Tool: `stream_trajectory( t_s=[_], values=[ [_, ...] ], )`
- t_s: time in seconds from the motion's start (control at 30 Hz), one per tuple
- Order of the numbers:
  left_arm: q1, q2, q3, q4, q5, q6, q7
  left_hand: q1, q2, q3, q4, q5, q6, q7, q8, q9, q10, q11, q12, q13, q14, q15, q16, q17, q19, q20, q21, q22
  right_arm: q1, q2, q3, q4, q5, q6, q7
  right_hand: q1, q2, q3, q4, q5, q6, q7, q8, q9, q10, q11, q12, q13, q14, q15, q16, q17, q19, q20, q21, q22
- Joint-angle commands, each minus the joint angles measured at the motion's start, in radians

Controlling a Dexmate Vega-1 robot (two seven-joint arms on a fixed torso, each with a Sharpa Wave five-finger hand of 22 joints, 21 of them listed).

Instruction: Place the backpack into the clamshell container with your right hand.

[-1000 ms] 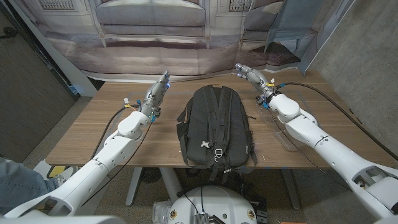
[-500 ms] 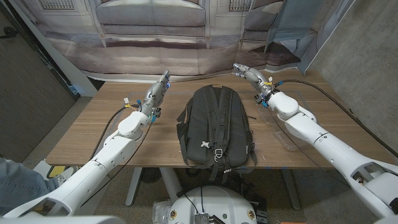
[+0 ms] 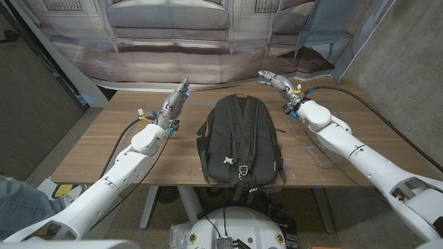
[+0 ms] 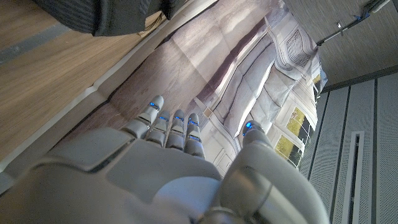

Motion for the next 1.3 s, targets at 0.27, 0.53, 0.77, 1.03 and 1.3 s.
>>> stream_trajectory(
  t_s=[0.27,0.53,0.77,1.03,1.3],
  values=[
    [0.0,0.004,-0.004,0.0,-0.002,-0.003,-0.005,0.006,0.009,-0.004,0.002,-0.003,0.007,0.002,0.005,0.006,0.003,-0.003,0.007,0.002,0.008,-0.002,0.005,0.002,-0.004,-0.025,0.002,0.003,0.029,0.016,-0.024,0.02,-0.033,-0.002,0.005,0.015,0.002,0.003,-0.006,0.0,0.003,-0.004,0.003,0.004,-0.003,0.004,0.005,0.001,0.001,-0.002,0.0,0.005,0.005,-0.035,-0.006,0.004],
    [-0.002,0.009,-0.003,0.0,-0.005,0.004,-0.012,0.007,0.009,-0.005,0.002,-0.003,0.008,0.003,0.005,0.006,0.004,-0.002,0.006,0.002,0.008,-0.002,0.005,0.002,-0.005,-0.024,0.002,0.003,0.031,0.014,-0.027,0.015,-0.043,-0.009,0.0,0.016,0.002,0.003,-0.008,-0.001,0.001,-0.004,0.003,0.004,-0.004,0.005,0.005,0.002,0.003,-0.001,0.001,0.006,0.008,-0.035,-0.006,0.005],
    [-0.006,0.007,-0.002,0.002,-0.003,0.002,-0.012,0.007,0.01,-0.006,0.002,-0.004,0.008,0.002,0.004,0.006,0.002,-0.003,0.006,0.002,0.007,-0.002,0.005,0.002,-0.005,-0.024,0.002,0.003,0.028,0.012,-0.028,0.002,-0.059,-0.021,-0.018,0.022,0.002,0.004,-0.012,0.0,0.0,-0.005,0.002,0.004,-0.005,0.005,0.005,0.002,0.002,-0.001,0.0,0.005,-0.001,-0.034,-0.012,0.005],
    [-0.007,0.005,0.0,0.007,-0.005,0.0,-0.016,0.008,0.01,-0.007,0.002,-0.004,0.006,0.002,0.004,0.006,0.001,-0.003,0.005,0.002,0.007,-0.001,0.005,0.002,-0.005,-0.024,0.002,0.003,0.033,0.005,-0.042,-0.021,-0.1,-0.054,-0.036,0.026,0.007,0.007,-0.013,-0.001,-0.001,-0.005,0.003,0.005,-0.005,0.008,0.006,0.002,-0.001,0.0,-0.001,0.005,-0.005,-0.033,-0.016,0.005],
    [-0.003,0.005,-0.003,0.004,-0.003,-0.005,-0.013,0.008,0.011,-0.008,0.002,-0.004,0.007,0.003,0.004,0.006,0.002,-0.002,0.005,0.002,0.007,-0.001,0.005,0.002,-0.005,-0.023,0.002,0.003,0.041,0.005,-0.056,-0.044,-0.141,-0.087,-0.057,0.027,0.008,0.006,-0.015,-0.002,0.0,-0.005,0.003,0.005,-0.005,0.008,0.006,0.002,-0.002,0.002,-0.001,0.005,-0.007,-0.03,-0.019,0.005]
  ],
)
